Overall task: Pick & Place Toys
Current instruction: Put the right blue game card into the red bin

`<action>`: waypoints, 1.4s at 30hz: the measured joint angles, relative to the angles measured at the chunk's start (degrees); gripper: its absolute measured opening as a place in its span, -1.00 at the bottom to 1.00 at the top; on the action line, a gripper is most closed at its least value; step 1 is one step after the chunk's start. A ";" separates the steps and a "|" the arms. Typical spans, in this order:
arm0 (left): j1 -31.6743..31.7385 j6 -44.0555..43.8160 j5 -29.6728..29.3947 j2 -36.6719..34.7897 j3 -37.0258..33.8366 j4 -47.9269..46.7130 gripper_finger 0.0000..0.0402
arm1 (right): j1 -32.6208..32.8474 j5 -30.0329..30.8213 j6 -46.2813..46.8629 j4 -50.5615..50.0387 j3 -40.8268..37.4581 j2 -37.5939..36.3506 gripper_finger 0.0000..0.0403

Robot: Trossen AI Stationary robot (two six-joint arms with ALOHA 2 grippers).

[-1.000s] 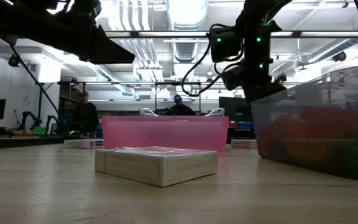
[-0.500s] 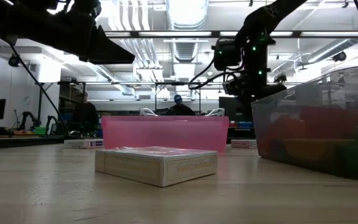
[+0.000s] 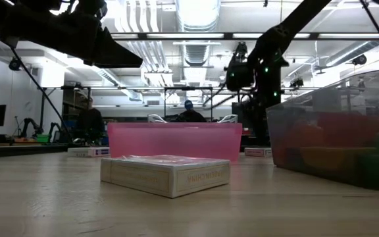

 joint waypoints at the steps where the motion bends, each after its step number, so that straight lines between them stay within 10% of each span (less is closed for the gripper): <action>1: 0.00 -0.02 0.00 0.00 0.00 0.00 0.35 | -0.17 0.00 -0.02 0.32 -0.09 0.72 0.97; 11: 0.00 -0.01 0.00 0.00 0.00 -0.12 0.35 | -0.68 0.02 0.83 1.31 0.02 4.89 0.96; 19: 0.00 -0.02 0.00 0.00 0.00 -0.22 0.34 | -0.61 -0.02 3.18 1.53 -0.24 3.06 0.47; 27: 0.00 -0.02 0.00 0.00 -0.02 -0.47 0.34 | -0.68 0.20 7.81 -1.91 -0.29 1.59 0.40; 42: 0.00 -0.44 -0.02 0.00 -0.04 -1.42 0.34 | -0.66 -6.85 11.87 -5.20 -0.46 -10.88 -0.83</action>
